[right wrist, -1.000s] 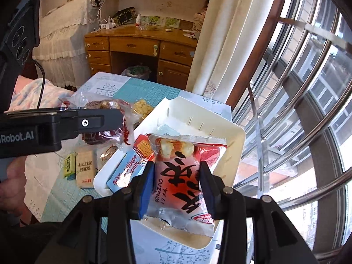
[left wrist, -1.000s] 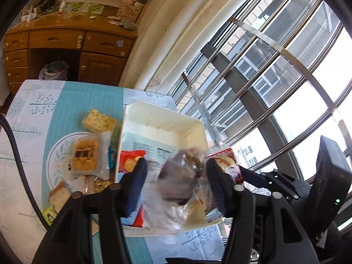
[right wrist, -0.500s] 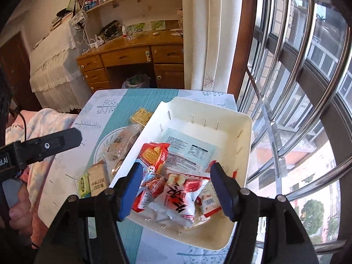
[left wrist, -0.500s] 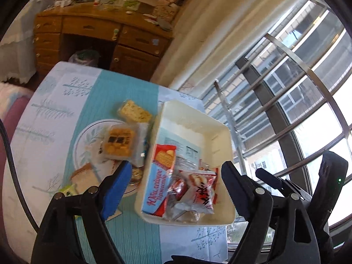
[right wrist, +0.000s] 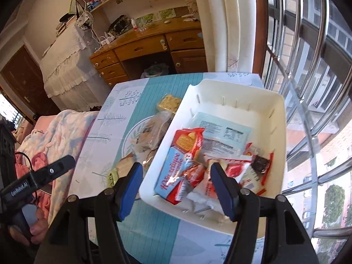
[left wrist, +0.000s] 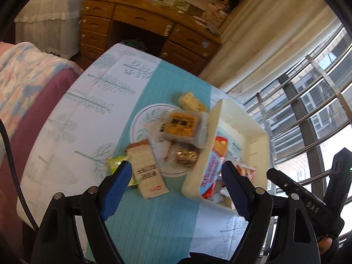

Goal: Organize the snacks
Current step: 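Withdraw both tools and reach toward the green-yellow packet and crab-roe bag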

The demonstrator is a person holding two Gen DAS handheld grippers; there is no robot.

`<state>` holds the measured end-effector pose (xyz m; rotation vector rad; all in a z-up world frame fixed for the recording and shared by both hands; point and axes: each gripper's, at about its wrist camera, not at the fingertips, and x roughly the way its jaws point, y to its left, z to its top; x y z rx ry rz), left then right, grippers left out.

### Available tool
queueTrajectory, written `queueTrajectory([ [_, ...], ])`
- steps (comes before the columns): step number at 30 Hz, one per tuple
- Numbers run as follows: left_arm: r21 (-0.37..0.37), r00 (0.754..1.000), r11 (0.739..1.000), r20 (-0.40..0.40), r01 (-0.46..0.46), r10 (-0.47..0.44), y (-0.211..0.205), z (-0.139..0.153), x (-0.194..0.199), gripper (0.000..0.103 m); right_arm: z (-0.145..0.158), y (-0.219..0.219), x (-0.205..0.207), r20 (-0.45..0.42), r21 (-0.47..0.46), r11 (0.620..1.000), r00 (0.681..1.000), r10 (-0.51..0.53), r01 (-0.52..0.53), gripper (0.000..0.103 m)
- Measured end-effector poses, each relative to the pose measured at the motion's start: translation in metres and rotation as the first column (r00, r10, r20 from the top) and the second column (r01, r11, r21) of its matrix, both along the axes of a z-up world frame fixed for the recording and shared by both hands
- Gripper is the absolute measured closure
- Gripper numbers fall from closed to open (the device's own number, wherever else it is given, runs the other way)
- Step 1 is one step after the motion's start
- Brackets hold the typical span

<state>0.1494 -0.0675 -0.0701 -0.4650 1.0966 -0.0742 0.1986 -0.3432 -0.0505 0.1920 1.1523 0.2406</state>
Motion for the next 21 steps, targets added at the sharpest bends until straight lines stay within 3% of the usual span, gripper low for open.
queueTrajectory([
  [11,0.103,0.996,0.995,-0.083,-0.014,0.022,0.029,-0.022,-0.019,0.02,-0.018,0.028,0.005,-0.124,0.105,0.994,0.992,-0.004,0.017,0.039],
  [21,0.18,0.978,0.977,-0.191,0.114,-0.079,0.025,-0.054,-0.002,0.018,-0.029,0.049,0.021,-0.178,0.104,0.994,0.984,-0.016,0.035,0.039],
])
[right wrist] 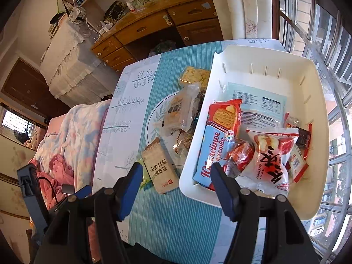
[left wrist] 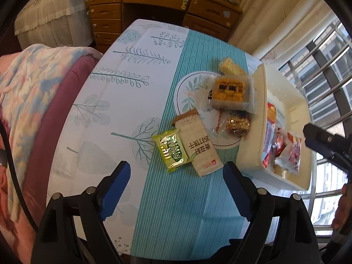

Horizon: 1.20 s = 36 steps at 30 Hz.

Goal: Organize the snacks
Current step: 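Withdraw both tools and reach toward the green-yellow packet and crab-roe bag, then grasp the clear crab-roe snack bag with the right tool while the left tool reaches the green-yellow packet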

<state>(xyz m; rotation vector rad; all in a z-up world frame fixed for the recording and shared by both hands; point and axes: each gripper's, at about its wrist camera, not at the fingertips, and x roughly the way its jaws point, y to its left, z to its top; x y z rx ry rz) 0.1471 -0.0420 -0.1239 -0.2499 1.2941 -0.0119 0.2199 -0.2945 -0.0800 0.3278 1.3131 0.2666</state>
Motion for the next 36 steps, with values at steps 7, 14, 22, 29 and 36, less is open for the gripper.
queueTrajectory([
  [7,0.062,0.989,0.988,-0.062,0.139,-0.135,-0.006,-0.031,0.023,0.018,-0.005,0.015,0.021,-0.003,-0.04,0.999,1.0,0.012,-0.012,0.039],
  [14,0.079,0.96,0.964,-0.142,0.253,-0.24,-0.013,-0.068,0.041,0.018,-0.014,0.035,0.051,-0.01,-0.1,0.993,0.998,0.056,-0.057,0.039],
  [22,0.108,0.915,0.918,-0.183,0.383,-0.36,-0.019,-0.099,0.05,0.018,-0.03,0.071,0.08,0.015,-0.256,0.919,0.95,0.312,-0.298,0.039],
  [29,0.087,0.883,0.888,-0.188,0.451,-0.43,-0.024,-0.113,0.052,0.018,-0.045,0.101,0.101,-0.027,-0.383,0.745,0.813,0.582,-0.546,0.03],
  [36,0.056,0.86,0.868,-0.186,0.493,-0.476,-0.028,-0.122,0.056,0.018,-0.068,0.119,0.119,-0.163,-0.413,0.539,0.642,0.749,-0.734,0.01],
])
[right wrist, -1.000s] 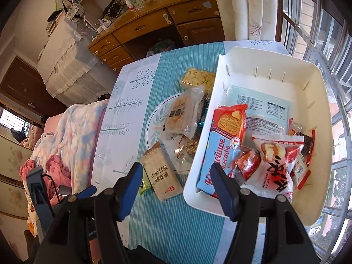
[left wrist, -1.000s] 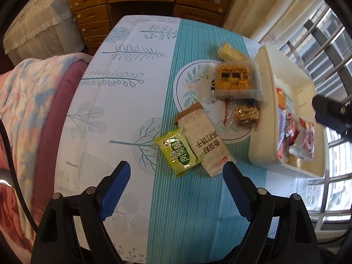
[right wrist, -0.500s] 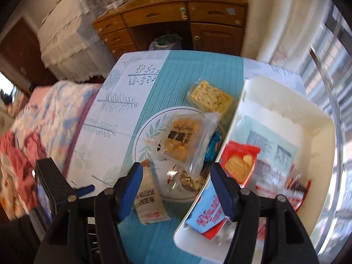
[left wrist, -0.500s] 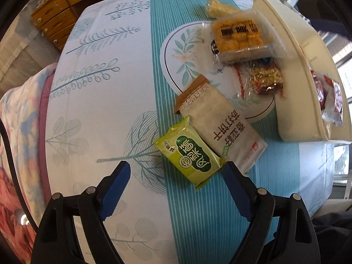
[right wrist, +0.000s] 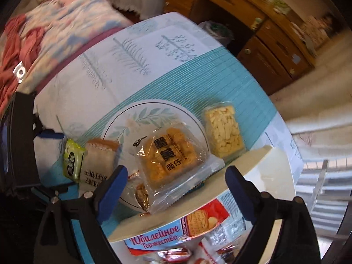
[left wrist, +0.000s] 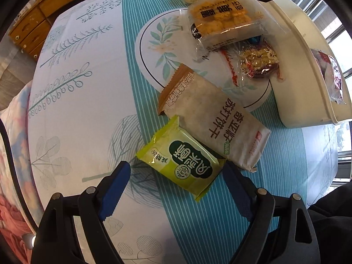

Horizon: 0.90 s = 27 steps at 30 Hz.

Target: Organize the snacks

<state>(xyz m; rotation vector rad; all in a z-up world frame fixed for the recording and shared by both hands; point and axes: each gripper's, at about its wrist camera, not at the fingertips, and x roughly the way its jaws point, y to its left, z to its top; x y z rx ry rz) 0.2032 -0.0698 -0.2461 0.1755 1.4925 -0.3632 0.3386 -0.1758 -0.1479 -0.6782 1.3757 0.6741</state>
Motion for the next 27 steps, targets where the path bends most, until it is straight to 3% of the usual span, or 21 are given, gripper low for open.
queueTrajectory([
  [6,-0.029,0.999,0.999,0.016,0.044,-0.043,-0.007,-0.003,0.0,0.018,-0.031,0.018,0.007,-0.066,-0.121,0.98,0.986,0.153,-0.16,0.007],
  [11,-0.023,0.996,0.997,0.052,0.079,-0.078,-0.014,-0.006,0.001,0.019,-0.054,0.028,0.009,-0.146,-0.16,0.961,0.968,0.203,-0.225,0.006],
  [15,-0.009,0.991,0.995,0.092,0.1,-0.098,-0.023,-0.005,0.005,0.023,-0.071,0.029,0.014,-0.208,-0.172,0.962,0.962,0.175,-0.212,0.005],
  [20,-0.001,0.985,0.995,0.135,0.103,-0.102,-0.026,-0.002,0.008,0.037,-0.083,0.031,0.017,-0.225,-0.179,0.965,0.963,0.151,-0.193,0.005],
  [24,-0.007,0.984,0.995,0.148,0.1,-0.098,-0.025,-0.001,0.014,0.042,-0.092,0.032,0.018,-0.22,-0.197,0.963,0.966,0.138,-0.183,0.005],
  [27,-0.016,0.983,0.996,0.159,0.092,-0.088,-0.021,0.0,0.018,0.049,-0.09,0.032,0.019,-0.215,-0.183,0.972,0.971,0.108,-0.149,0.012],
])
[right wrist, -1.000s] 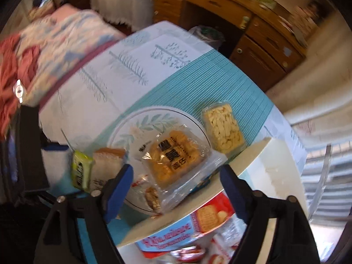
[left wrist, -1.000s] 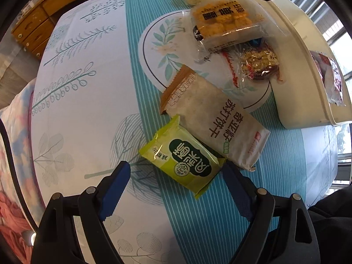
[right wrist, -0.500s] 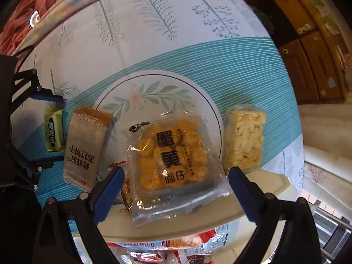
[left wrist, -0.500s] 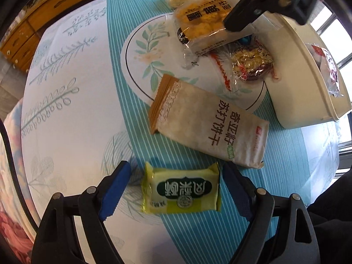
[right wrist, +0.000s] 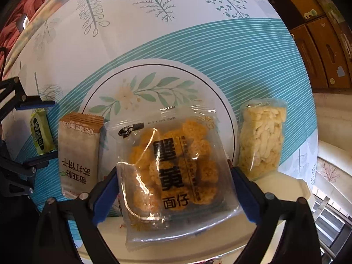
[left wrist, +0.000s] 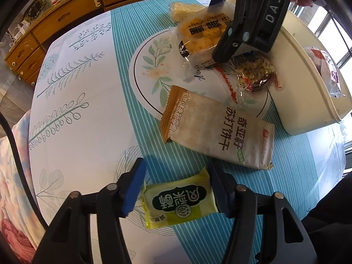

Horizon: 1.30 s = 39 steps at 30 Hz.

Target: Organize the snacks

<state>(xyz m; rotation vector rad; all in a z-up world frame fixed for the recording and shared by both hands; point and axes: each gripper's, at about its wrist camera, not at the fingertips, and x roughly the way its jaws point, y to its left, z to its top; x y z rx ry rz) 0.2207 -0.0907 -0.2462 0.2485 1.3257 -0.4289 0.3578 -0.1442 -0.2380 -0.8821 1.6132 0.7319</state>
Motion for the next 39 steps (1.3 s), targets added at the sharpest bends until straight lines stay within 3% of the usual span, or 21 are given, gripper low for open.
queueTrajectory([
  [1,-0.006,1.0,1.0,0.003,-0.002,0.002,0.006,0.005,-0.004,0.055,0.001,-0.001,0.001,0.004,0.003,1.0,1.0,-0.02,0.02,0.014],
  [2,-0.009,1.0,1.0,0.014,-0.004,0.004,0.008,0.008,-0.005,0.071,0.001,-0.001,0.001,0.005,0.0,0.999,0.999,-0.04,0.04,0.014],
  [7,-0.023,1.0,1.0,0.02,-0.02,0.021,0.013,0.005,-0.005,0.082,0.003,-0.006,0.005,0.009,0.007,0.99,0.99,-0.139,0.139,0.022],
  [15,-0.042,0.998,0.997,-0.019,-0.062,0.061,0.019,0.001,0.0,0.086,0.01,-0.014,0.001,0.004,0.023,0.966,0.966,-0.257,0.257,0.024],
  [25,-0.026,0.989,0.991,-0.061,-0.134,0.132,0.035,0.004,-0.01,0.086,0.043,-0.05,0.002,-0.011,0.123,0.884,0.892,-0.453,0.45,0.024],
  [34,-0.041,0.969,0.97,-0.065,-0.241,0.239,0.047,0.014,-0.016,0.071,0.084,-0.064,-0.016,0.005,0.213,0.831,0.85,-0.526,0.513,0.024],
  [36,-0.053,0.96,0.959,-0.062,-0.277,0.274,0.048,0.018,-0.018,0.064,0.097,-0.069,-0.018,0.013,0.226,0.821,0.841,-0.541,0.524,0.024],
  [38,-0.065,0.953,0.951,-0.054,-0.301,0.298,0.05,0.022,-0.021,0.046,0.104,-0.067,-0.026,0.016,0.245,0.807,0.83,-0.557,0.537,0.024],
  [39,-0.071,0.95,0.947,-0.047,-0.312,0.31,0.05,0.024,-0.022,0.045,0.105,-0.07,-0.031,0.017,0.254,0.801,0.825,-0.565,0.542,0.024],
])
